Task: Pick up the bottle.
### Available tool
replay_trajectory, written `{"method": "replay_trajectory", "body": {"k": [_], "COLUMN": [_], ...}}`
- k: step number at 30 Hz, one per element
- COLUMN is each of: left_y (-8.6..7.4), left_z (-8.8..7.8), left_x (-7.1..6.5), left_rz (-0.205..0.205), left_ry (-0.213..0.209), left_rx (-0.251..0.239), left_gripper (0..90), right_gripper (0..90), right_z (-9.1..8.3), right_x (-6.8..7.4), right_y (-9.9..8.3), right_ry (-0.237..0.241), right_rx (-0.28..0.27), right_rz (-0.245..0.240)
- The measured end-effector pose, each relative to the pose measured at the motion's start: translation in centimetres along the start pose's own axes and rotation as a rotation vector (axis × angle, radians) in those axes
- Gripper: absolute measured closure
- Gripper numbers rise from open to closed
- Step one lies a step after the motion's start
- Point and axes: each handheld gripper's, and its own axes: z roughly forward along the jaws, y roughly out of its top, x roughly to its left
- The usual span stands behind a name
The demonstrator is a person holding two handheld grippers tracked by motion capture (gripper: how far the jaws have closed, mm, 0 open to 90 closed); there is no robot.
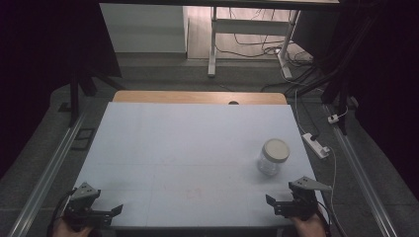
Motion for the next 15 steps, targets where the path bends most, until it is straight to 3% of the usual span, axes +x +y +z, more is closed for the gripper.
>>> {"method": "replay_trajectory", "body": {"k": [15], "left_y": [0.12], "left_z": [0.27], "left_x": [-0.08], "left_rz": [0.021], "left_ry": [-0.016], "left_rx": [0.026], "left_gripper": [2.6], "right_gripper": [0.0], "right_z": [0.24], "right_x": [-0.02], "right_y": [0.09], "right_ry": [0.026], "right_rx": [0.027], "right_rz": [-0.008]}}
